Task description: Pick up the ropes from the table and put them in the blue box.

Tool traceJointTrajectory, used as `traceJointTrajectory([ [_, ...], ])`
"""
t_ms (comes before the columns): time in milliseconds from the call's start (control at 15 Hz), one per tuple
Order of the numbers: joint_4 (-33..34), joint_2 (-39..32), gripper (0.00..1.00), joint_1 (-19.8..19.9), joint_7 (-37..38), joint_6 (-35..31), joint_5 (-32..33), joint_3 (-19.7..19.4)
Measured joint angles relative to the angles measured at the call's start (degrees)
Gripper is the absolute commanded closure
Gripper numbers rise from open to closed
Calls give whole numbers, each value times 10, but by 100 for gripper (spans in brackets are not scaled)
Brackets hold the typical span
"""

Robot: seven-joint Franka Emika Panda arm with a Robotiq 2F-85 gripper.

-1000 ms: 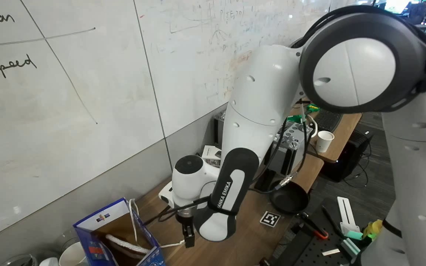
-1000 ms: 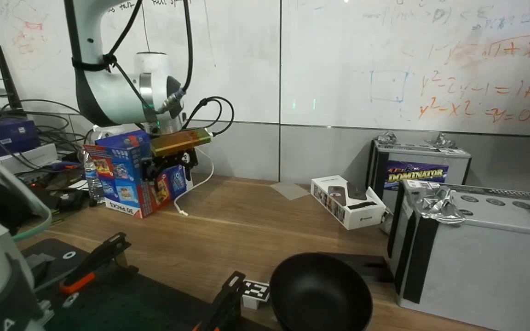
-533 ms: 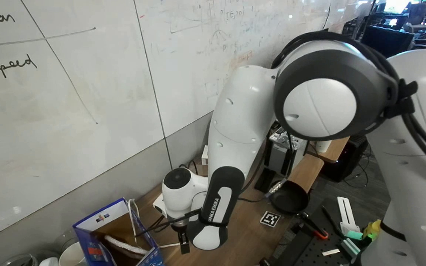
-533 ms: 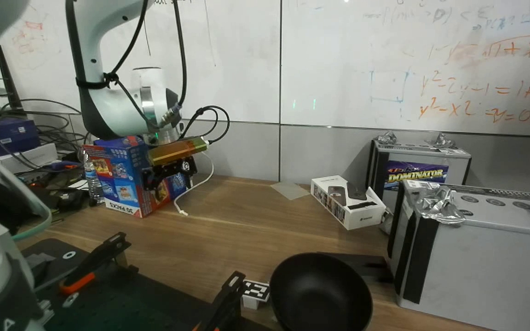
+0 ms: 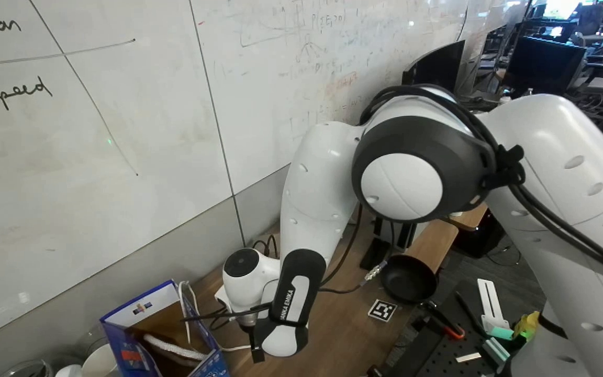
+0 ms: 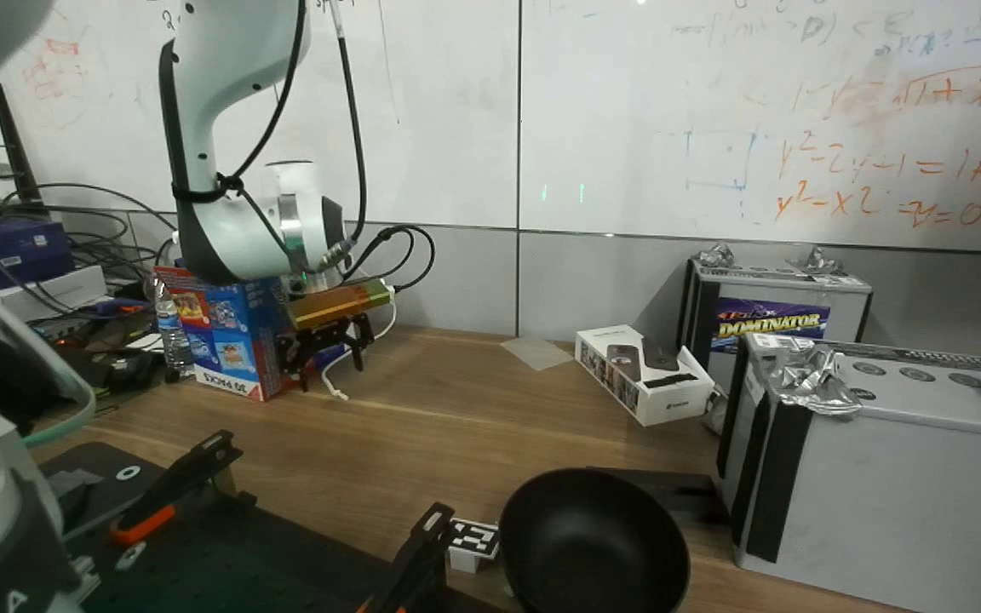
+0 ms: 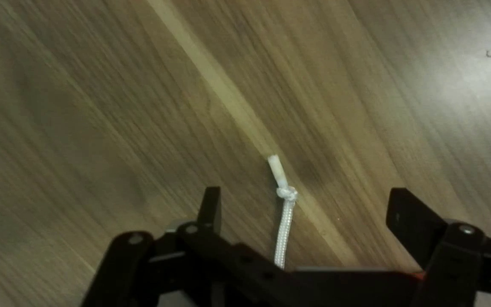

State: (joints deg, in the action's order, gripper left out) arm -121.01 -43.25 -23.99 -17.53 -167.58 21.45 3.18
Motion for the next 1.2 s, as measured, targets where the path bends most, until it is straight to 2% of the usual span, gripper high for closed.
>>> traceJointTrajectory([
  [867,43,-49,0,6,10,1,0,-2],
  [933,44,-50,25,7,10,2,0,-2],
  [1000,45,-50,26,7,10,3,0,-2],
  [1200,47,-51,51,9,10,5,0,-2],
])
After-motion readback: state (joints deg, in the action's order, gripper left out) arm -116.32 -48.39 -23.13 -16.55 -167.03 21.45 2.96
